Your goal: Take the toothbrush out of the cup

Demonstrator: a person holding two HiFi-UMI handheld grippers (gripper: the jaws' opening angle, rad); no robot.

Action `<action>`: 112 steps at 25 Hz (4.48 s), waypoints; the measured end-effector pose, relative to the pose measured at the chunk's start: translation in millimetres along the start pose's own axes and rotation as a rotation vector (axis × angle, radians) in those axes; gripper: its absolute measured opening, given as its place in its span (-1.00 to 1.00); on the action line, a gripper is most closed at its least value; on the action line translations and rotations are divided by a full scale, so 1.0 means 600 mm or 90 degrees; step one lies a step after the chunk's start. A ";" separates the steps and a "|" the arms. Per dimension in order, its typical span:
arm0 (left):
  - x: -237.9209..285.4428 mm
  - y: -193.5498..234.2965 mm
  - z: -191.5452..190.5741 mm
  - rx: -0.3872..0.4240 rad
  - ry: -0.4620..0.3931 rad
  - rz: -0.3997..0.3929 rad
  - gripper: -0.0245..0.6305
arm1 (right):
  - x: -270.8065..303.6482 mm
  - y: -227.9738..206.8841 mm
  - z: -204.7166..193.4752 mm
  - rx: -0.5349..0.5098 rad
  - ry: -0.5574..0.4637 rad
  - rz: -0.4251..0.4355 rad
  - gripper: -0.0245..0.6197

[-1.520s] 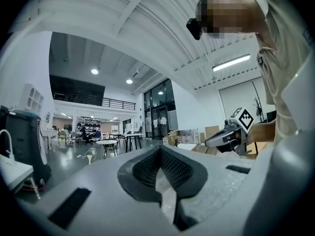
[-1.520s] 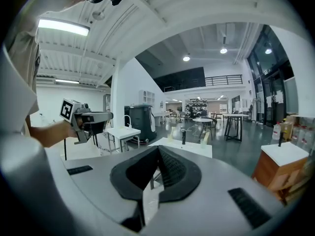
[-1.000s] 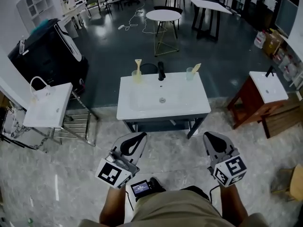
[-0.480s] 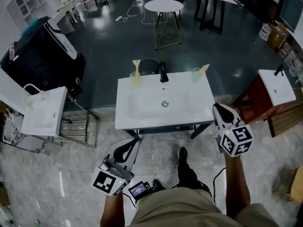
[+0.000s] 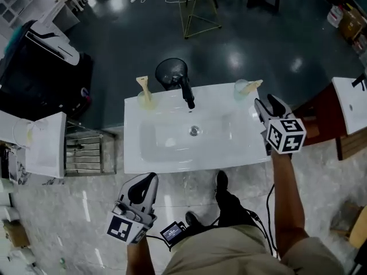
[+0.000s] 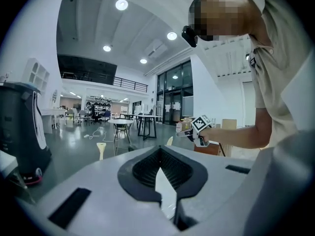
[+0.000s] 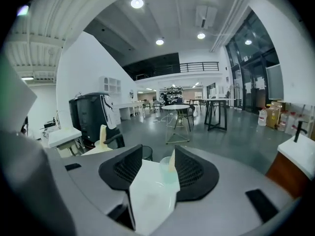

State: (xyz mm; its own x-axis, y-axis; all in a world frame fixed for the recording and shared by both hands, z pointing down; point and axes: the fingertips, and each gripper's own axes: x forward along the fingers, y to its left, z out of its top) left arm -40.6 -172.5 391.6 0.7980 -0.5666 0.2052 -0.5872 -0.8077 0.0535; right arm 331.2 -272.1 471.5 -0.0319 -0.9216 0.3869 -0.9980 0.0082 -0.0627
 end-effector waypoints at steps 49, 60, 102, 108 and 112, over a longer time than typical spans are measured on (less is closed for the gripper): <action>-0.345 -0.014 0.069 0.062 -0.126 -0.027 -0.91 | -0.485 0.395 0.190 -0.117 -0.242 0.014 -0.75; -0.292 -0.003 0.078 0.061 -0.119 -0.023 -0.91 | -0.522 0.410 0.196 -0.131 -0.235 0.035 -0.75; 0.446 0.511 -0.202 0.060 0.171 0.175 -0.23 | 0.008 0.153 0.110 -0.077 -0.016 0.058 -0.75; 0.477 0.540 -0.220 0.048 0.180 0.173 -0.23 | 0.045 0.149 0.085 -0.067 0.002 0.054 -0.75; 0.467 0.550 -0.214 0.051 0.177 0.186 -0.58 | 0.053 0.157 0.084 -0.066 0.004 0.059 -0.75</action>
State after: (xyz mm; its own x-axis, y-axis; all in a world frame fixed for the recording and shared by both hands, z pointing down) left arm -28.4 -576.8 592.1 0.5262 -0.7172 0.4569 -0.7626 -0.6357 -0.1196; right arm 238.7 -319.9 431.5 -0.1248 -0.9126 0.3894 -0.9909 0.1343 -0.0028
